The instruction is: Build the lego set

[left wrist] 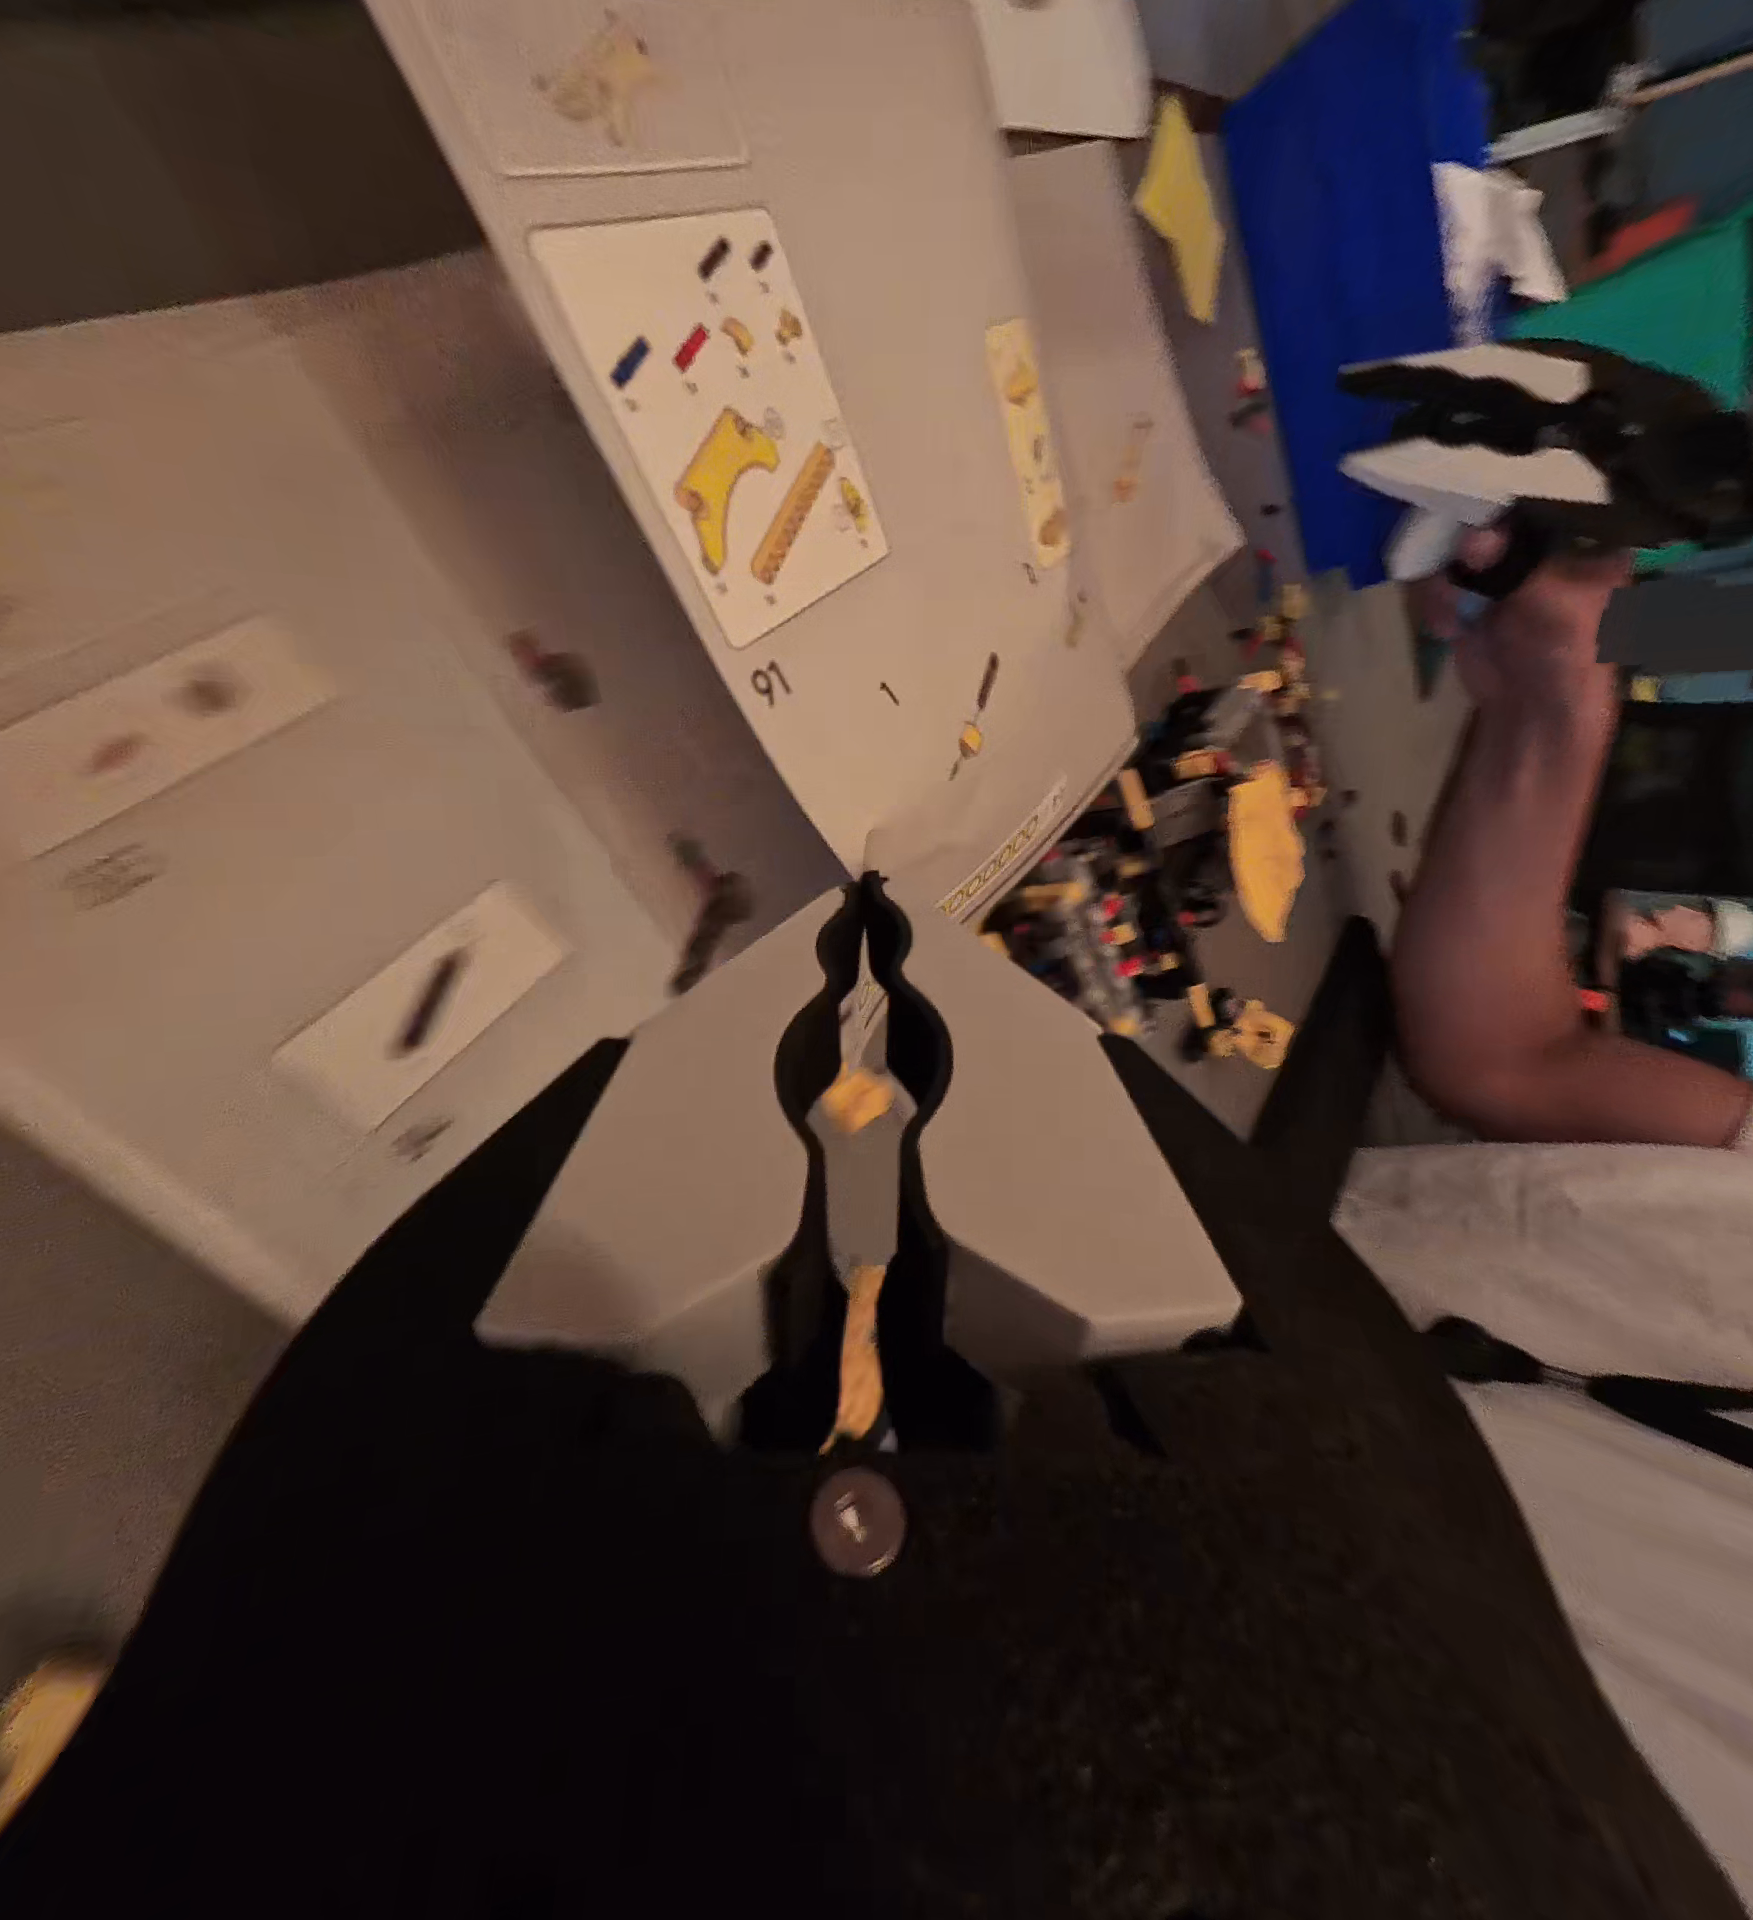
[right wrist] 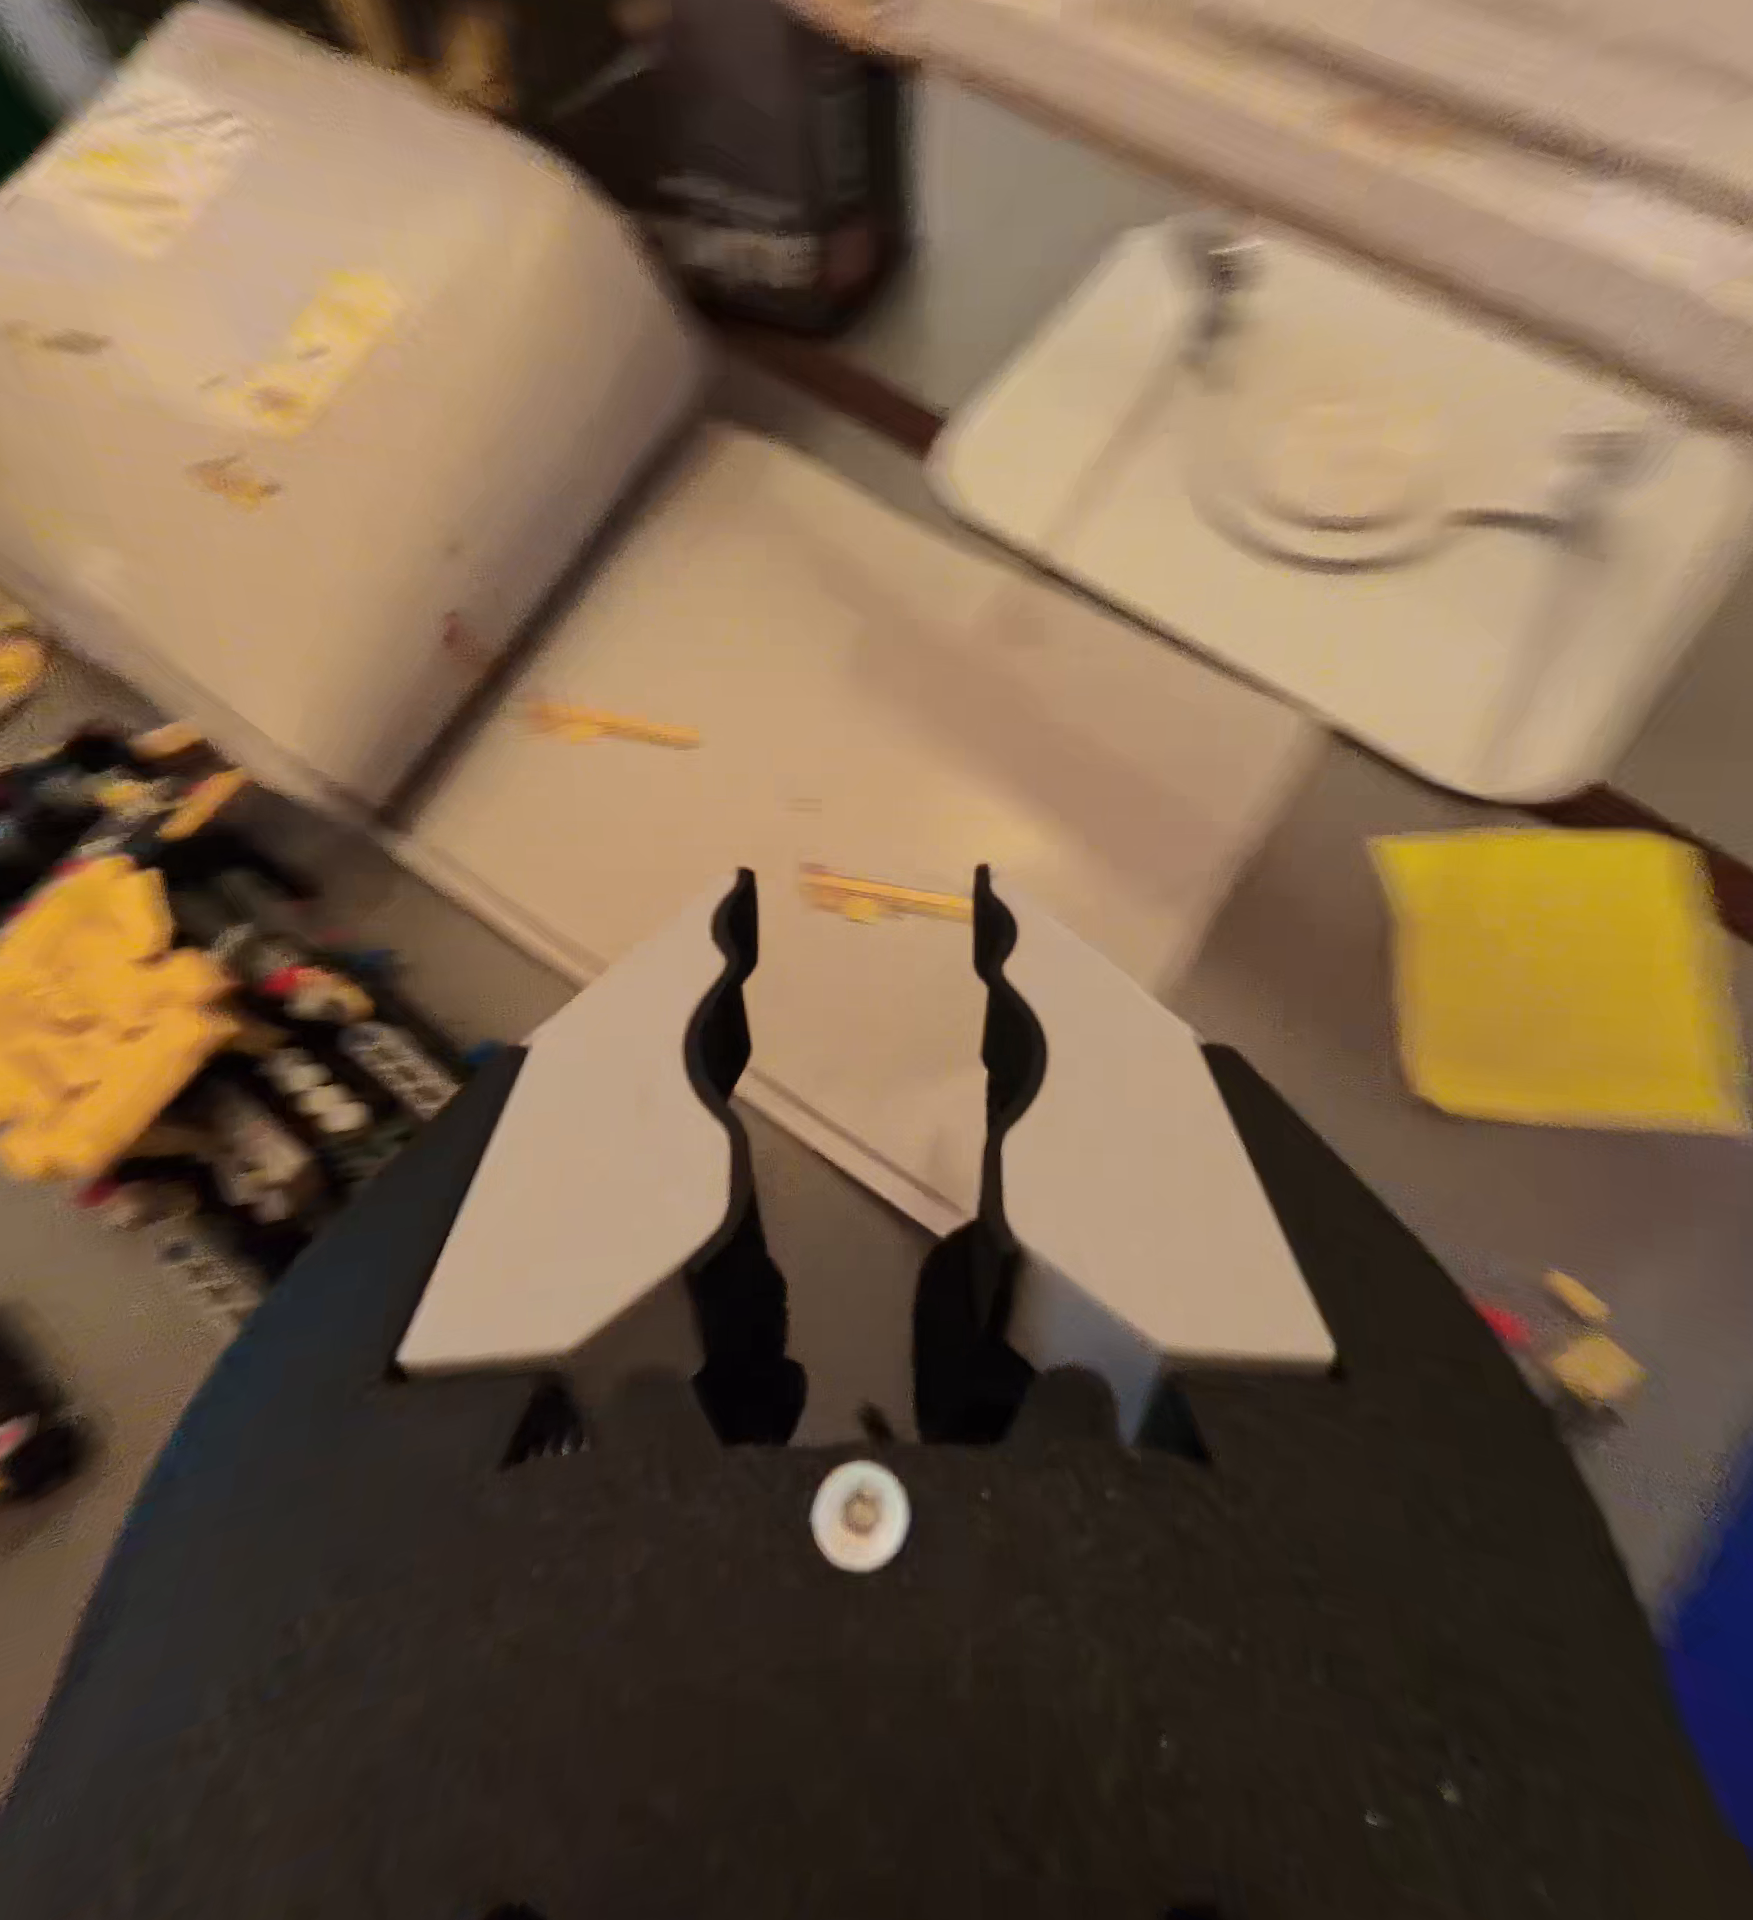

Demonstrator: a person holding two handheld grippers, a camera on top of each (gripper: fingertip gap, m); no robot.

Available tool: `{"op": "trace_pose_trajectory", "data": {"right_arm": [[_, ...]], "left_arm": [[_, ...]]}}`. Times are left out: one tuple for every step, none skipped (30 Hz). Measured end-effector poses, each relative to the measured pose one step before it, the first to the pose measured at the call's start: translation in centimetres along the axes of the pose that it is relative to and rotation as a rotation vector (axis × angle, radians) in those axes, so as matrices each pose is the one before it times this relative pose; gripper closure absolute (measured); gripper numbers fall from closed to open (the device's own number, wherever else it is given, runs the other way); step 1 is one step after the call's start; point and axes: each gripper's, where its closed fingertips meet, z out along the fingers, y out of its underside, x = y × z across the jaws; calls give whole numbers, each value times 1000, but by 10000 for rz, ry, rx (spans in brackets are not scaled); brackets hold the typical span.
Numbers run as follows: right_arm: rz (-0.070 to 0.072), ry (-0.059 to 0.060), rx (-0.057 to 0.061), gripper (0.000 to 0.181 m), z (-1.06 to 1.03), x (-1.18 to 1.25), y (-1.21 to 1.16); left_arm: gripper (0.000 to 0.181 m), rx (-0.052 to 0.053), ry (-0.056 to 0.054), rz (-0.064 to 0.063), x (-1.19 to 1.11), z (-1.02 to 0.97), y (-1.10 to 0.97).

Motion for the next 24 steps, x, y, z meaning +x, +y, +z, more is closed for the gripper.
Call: {"op": "trace_pose_trajectory", "data": {"right_arm": [[-434,-799,-472,141,1680,-2008,70],[-683,-306,-563,143,1885,-1156,243],[-810,5,-543,143,1853,-539,225],[-675,185,-369,144,1627,-88,45],[-357,207,-243,152,1281,173,43],[-95,-9,-222,156,998,57,122],[132,-76,-238,161,782,124,334],[214,-11,-408,161,595,288,693],[273,-191,269,171,0,0,-205],[143,-29,61,175,5,178,127],[-11,84,48,180,-19,200,83],[-98,86,51,181,-4,93,17],[-19,47,-12,181,8,4,-11],[47,48,-74,181,-1,-9,8],[30,48,-92,181,3,-4,7],[-34,41,-82,181,5,1,-5],[-71,33,-87,181,1,-4,-2],[-154,51,-141,181,-7,4,-6],[-245,57,-196,181,-30,-33,-40],[-302,-266,-9,181,-135,-475,-512],[-362,-519,681,181,-448,-942,-1682],[-498,-571,1180,181,-544,-1204,-2472],[-659,-656,1081,181,-146,-1501,-2380],[-706,-674,677,181,461,-1458,-1708]], "left_arm": [[181,-77,-468,-65,-1265,-1011,270],[181,-161,-383,-42,-1049,-732,379],[181,-139,-397,-9,-956,-524,378],[181,-74,-375,24,-822,-384,301],[181,-140,-403,83,-782,-256,409],[181,-179,-513,152,-882,-181,486],[181,-140,-507,147,-775,-89,428],[181,-184,-399,199,-477,36,464],[181,-260,-639,297,-715,84,564],[181,-173,-736,420,-543,72,388],[181,-166,-589,488,-3,28,228],[181,-230,-611,573,110,-52,112],[181,-165,-711,595,-82,-148,-81],[181,-146,-591,459,-109,-111,-120],[181,-145,-383,254,-68,-14,-56],[181,-90,-229,153,8,63,-40],[181,-82,-144,137,28,112,33],[181,-56,-69,71,49,120,52],[181,55,-26,-30,21,95,-67],[181,95,45,-93,39,77,-73],[181,37,137,-106,150,99,42],[181,-10,181,-113,205,135,147],[181,-54,147,-103,139,160,224],[181,-45,114,-76,112,140,189]]}}
